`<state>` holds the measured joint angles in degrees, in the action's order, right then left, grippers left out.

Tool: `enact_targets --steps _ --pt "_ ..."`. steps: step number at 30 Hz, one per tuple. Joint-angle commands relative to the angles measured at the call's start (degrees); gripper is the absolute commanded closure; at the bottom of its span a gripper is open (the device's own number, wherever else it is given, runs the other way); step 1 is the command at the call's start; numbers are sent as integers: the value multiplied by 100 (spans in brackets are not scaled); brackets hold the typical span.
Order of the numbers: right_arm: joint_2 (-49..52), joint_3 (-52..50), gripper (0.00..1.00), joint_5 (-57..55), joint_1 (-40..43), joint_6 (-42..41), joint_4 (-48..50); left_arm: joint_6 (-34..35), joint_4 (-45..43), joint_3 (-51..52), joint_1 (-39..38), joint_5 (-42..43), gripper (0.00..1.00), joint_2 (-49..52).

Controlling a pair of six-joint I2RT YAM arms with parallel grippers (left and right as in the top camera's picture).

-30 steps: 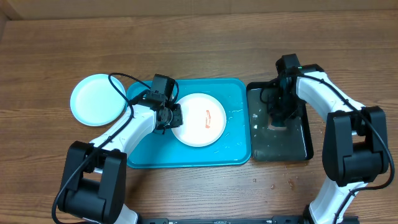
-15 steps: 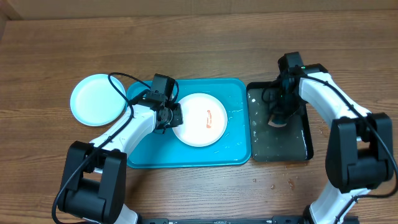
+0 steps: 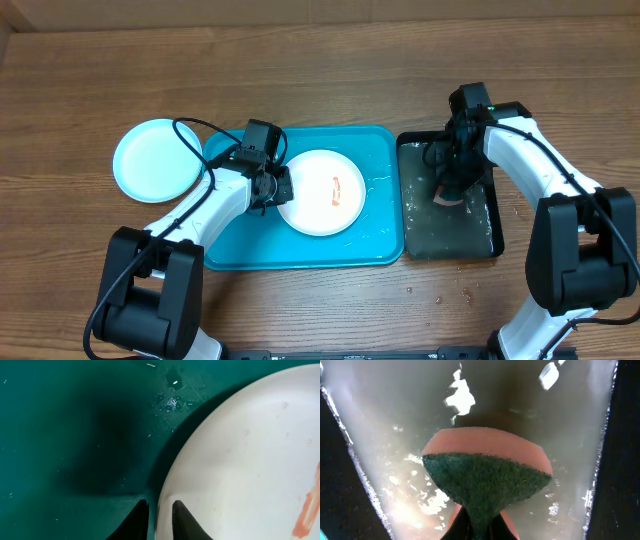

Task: Clean dirty plates on tray and stack at the side
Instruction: 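Dip and rub the sponge in the black tray water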

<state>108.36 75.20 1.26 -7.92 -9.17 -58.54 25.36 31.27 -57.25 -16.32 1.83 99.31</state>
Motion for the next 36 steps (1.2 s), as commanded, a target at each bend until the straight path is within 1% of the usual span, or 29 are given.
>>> enact_targets --steps 1,6,10,11,12,14,15,17,22,23,24,25,26,30,31,33,34,35,36 --pt "-192 105 96 7 0 44 15 61 -2 101 -22 -79 81 79" --pt "-192 107 96 -11 0 323 15 63 -9 151 -22 -79 82 92" --pt "-195 142 96 -13 0 326 -31 63 -4 177 -22 -79 83 205" --pt "-197 144 96 -15 0 326 -26 61 -17 177 -22 -79 85 247" --pt "-197 144 96 -17 0 326 -24 63 -31 177 -22 -79 89 284" --pt "-197 144 96 -26 0 328 -15 79 -72 175 -22 -50 92 330" --pt "-197 149 96 -59 0 328 -7 103 -92 173 -22 -35 91 332" --pt "-197 203 96 -142 0 345 -44 103 -101 140 -22 70 86 328" --pt "-197 446 96 -144 0 531 -302 103 -101 35 13 111 84 328" --pt "-197 492 96 -142 0 645 -350 105 -98 28 35 116 86 328" --pt "-197 527 96 -142 0 741 -376 105 -96 26 57 118 93 328" --pt "-197 535 96 -142 0 791 -376 105 -92 26 66 118 96 328" --pt "-197 535 96 -146 0 813 -376 105 -83 26 63 118 96 328" --pt "-197 535 96 -146 -2 1001 -479 374 0 26 15 232 94 330" --pt "-197 533 96 -146 0 1019 -492 415 -4 26 -7 321 90 330" --pt "-197 533 96 -149 0 1108 -520 398 -120 24 -22 378 78 330" --pt "-197 533 96 -149 -2 1119 -518 302 -168 17 -22 354 76 330" --pt "-197 533 96 -146 -2 1119 -516 214 -214 13 -7 306 77 330" --pt "-197 535 96 -149 -2 1119 -516 184 -236 9 9 267 85 330"
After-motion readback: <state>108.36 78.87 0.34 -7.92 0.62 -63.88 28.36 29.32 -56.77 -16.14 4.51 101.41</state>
